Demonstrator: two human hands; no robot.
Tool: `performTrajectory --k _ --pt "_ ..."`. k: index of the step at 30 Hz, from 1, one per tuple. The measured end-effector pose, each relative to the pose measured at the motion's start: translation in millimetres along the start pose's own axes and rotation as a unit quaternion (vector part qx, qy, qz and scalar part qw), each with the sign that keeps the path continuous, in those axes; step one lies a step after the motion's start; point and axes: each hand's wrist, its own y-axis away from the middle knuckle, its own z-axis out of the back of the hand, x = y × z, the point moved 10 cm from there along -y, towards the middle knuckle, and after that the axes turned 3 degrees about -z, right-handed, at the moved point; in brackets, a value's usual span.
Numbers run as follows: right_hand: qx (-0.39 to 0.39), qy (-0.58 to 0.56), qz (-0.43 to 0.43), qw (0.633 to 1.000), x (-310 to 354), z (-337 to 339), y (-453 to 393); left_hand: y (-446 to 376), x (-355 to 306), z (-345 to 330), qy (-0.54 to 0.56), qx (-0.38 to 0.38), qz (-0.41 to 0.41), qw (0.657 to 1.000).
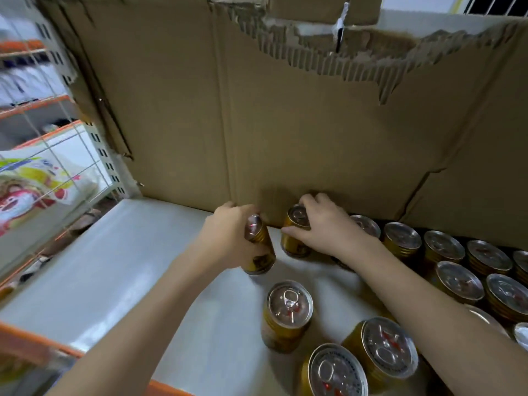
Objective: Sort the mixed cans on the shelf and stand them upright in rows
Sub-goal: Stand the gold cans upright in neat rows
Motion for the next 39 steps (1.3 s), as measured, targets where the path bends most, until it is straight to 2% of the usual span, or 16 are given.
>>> performTrajectory --k 6,11,17,25,30,33,39 --pt "-0.008 0.029 -0.038 0.999 8 -9 -6 5 32 11 0.044 -0.003 -0.007 0.999" --pt "0.039 -0.022 0.002 0.999 14 -7 6 -1 26 17 0.032 -0.004 -0.023 0.999" --pt "0.04 -0.047 -0.008 0.998 -11 21 42 -9 -23 13 -0.028 0.024 -0.084 0.996" --pt "-0.004 0.003 -0.112 0.994 -83 45 88 -7 -122 -29 -0.139 0.078 -0.197 0.967" --pt "-0.026 0.011 -0.17 0.985 -119 43 100 -11 -152 -73 -0.152 0.119 -0.193 0.962" --pt "-0.018 -0.01 -0.198 0.98 -133 29 101 -14 -159 -90 -0.137 0.111 -0.183 0.967" --pt "0.005 -0.009 -0.161 0.987 -136 20 101 -16 -153 -101 -0.095 0.101 -0.166 0.976"
